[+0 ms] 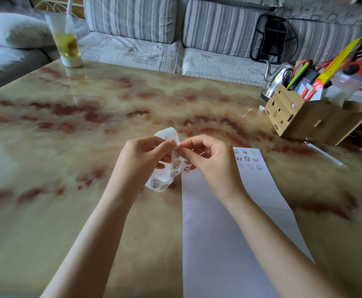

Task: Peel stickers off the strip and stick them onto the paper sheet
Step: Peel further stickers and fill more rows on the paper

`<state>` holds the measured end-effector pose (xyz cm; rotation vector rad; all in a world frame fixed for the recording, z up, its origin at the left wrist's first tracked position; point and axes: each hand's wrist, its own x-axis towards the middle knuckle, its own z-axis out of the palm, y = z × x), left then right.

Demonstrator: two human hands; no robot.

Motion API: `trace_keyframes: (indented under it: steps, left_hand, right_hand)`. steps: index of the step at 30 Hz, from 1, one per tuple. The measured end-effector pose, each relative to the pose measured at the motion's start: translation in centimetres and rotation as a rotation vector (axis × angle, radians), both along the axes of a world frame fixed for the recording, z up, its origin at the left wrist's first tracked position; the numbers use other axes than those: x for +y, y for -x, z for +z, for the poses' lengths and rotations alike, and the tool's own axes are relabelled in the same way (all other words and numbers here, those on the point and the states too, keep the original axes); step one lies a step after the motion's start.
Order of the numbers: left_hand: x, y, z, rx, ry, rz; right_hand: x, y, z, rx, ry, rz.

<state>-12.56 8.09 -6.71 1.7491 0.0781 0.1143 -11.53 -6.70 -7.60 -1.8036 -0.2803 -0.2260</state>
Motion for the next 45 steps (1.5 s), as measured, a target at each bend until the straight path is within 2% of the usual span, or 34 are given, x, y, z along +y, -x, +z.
trace_keyframes:
  steps: [10,14,19,23,26,32,45]
  left_hand:
    - [-0.1,0.1,0.0,0.02,-0.006,0.033]
    - [-0.1,0.0,-0.1,0.012,-0.028,0.059]
    - [0.2,-0.1,-0.3,0.014,-0.025,0.093]
    - [0.2,0.0,-0.1,0.013,-0.057,0.096]
    - [0.2,0.1,0.0,0.019,-0.07,0.1]
    - [0.1,0.0,0.1,0.019,-0.086,0.1]
    - [0.2,0.1,0.1,0.021,-0.091,0.099]
  right_hand:
    - [-0.1,0.4,-0.5,-0.152,0.218,-0.029]
    - [-0.3,0.9,0.2,-0.155,0.155,0.003]
    - [-2.1,0.1,1.4,0.067,-0.09,-0.021]
    - [-4.2,-1.5,0.6,0.305,0.052,-0.063]
    - [-4.8,-2.3,-0.4,0.403,0.184,-0.092]
    - [-4.5,-2.8,-1.5,0.471,0.23,-0.108]
    - [-4.1,-2.9,-2.9,0.407,0.228,-0.128]
